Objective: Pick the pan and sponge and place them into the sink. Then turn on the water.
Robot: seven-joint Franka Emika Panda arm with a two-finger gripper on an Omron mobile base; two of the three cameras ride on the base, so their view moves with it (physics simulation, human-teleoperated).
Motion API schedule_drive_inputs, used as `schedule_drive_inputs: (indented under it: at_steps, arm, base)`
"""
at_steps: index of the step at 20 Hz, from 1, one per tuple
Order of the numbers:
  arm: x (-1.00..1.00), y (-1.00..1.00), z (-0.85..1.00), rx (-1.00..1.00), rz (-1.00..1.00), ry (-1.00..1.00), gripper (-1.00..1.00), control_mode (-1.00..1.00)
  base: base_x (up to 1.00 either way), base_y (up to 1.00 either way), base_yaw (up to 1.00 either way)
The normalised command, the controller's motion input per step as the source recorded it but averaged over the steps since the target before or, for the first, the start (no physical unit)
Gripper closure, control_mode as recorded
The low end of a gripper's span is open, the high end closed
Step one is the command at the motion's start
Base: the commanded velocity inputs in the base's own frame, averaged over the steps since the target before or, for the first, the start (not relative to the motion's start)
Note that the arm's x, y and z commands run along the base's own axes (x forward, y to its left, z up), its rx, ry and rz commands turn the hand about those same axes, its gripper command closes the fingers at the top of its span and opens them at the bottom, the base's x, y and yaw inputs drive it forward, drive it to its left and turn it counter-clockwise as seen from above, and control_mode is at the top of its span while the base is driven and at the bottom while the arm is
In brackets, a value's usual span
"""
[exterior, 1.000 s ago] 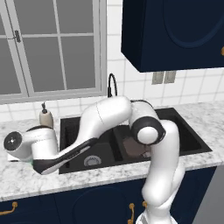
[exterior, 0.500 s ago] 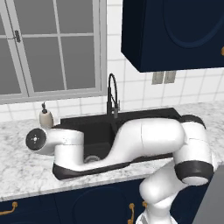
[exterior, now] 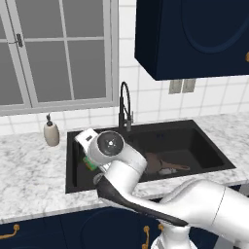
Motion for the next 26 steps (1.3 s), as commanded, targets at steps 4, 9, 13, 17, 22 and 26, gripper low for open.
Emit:
schedule_drive_inputs:
  at_steps: [4, 9, 13, 17, 22, 26]
  arm:
    - [-0.03, -1.0, 0.42, 0.6, -0.38, 0.03, 1.0, -1.0]
    - [0.0, -1.0, 0.24, 0.38, -0.47, 0.03, 1.0, -1.0]
    - [0.13, -1.0, 0.21, 0.33, -0.51, 0.12, 1.0, -1.0]
    - [0.25, -1.0, 0.23, 0.33, -0.49, 0.24, 1.0, -1.0]
    - [0.31, -1.0, 0.27, 0.4, -0.46, 0.34, 1.0, -1.0]
    - [0.19, -0.99, 0.02, 0.46, -0.49, 0.25, 1.0, -1.0]
  base:
    - [0.0, 0.0, 0.0]
    - [0.0, 0.0, 0.0]
    - [0.0, 0.0, 0.0]
    - [0.0, 0.0, 0.0]
    - [0.0, 0.0, 0.0]
    - [0.0, 0.0, 0.0]
